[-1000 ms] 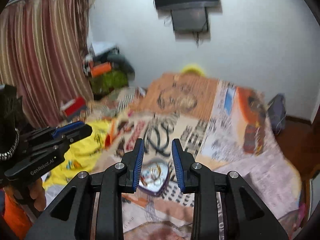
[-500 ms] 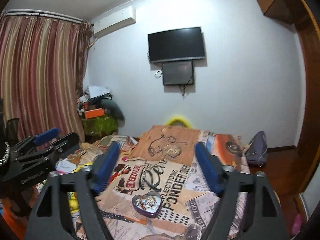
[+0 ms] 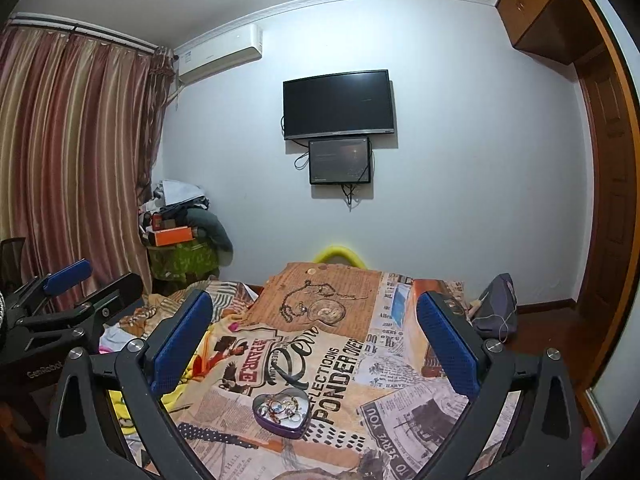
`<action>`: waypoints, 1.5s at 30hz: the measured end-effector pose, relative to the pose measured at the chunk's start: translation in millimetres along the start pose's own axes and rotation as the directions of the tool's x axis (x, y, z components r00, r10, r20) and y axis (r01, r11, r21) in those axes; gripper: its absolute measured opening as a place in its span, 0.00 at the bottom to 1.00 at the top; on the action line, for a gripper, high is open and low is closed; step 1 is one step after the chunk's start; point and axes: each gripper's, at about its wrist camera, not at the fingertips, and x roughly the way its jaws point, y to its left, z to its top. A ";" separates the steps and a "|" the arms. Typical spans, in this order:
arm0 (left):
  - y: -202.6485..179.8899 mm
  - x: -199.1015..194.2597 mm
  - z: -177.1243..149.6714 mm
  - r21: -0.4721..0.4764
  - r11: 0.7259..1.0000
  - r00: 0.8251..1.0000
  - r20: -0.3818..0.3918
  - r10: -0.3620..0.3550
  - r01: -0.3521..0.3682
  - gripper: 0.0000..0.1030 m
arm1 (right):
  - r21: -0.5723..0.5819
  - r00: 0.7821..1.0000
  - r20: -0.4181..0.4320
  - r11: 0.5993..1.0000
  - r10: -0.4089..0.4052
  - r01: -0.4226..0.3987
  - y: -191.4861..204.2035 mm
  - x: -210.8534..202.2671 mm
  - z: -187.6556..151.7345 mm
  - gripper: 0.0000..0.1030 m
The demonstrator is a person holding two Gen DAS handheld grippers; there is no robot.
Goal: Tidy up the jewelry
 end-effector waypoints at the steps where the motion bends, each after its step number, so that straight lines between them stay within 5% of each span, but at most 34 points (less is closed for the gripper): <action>1: 0.1 0.2 -0.1 0.000 1.000 1.000 0.000 -0.001 0.001 0.94 | -0.003 1.000 0.000 1.000 0.001 -0.001 0.5 0.3 0.5 0.98; 45: 1.0 10.8 -9.7 0.003 0.999 0.998 -0.035 -0.046 0.046 0.95 | 0.010 0.999 -0.045 1.000 0.007 -0.006 -4.5 -3.3 -1.4 0.98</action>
